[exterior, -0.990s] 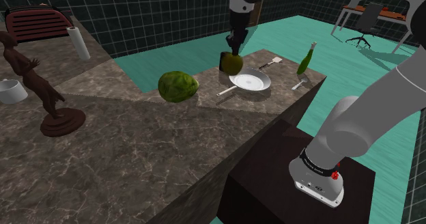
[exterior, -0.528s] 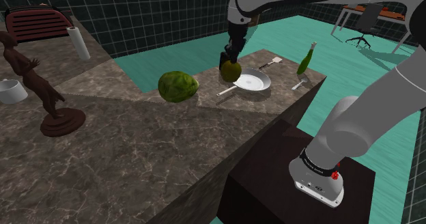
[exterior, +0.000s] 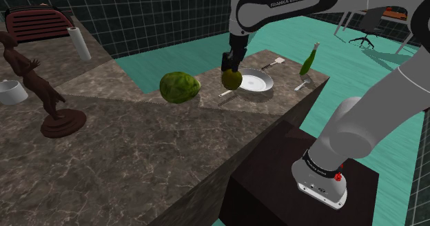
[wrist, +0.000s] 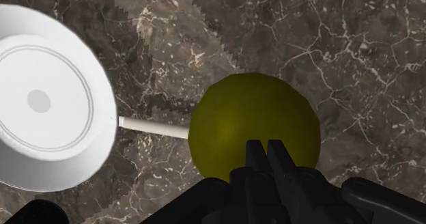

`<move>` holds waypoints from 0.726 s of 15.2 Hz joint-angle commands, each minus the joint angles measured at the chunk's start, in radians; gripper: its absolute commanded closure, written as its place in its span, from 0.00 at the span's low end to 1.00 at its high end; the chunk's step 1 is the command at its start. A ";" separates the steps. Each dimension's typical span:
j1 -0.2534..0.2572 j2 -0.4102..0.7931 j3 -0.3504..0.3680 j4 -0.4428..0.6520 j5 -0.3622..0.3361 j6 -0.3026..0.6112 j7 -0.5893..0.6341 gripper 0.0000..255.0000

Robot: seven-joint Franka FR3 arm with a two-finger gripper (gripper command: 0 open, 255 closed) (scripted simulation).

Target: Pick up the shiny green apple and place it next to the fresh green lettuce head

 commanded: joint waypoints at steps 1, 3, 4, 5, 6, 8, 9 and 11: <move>0.000 0.008 0.000 -0.020 0.000 0.028 0.003 1.00; 0.000 0.015 0.000 -0.040 -0.001 0.055 0.004 1.00; 0.000 0.019 -0.001 -0.050 -0.002 0.069 0.005 1.00; 0.000 0.023 -0.001 -0.060 -0.002 0.083 0.006 1.00; 0.000 0.027 -0.001 -0.069 -0.002 0.096 0.006 1.00; -0.001 0.036 -0.002 -0.087 -0.003 0.124 0.008 1.00; -0.001 0.041 -0.002 -0.096 -0.004 0.138 0.009 1.00; -0.001 0.052 -0.002 -0.113 -0.004 0.165 0.010 1.00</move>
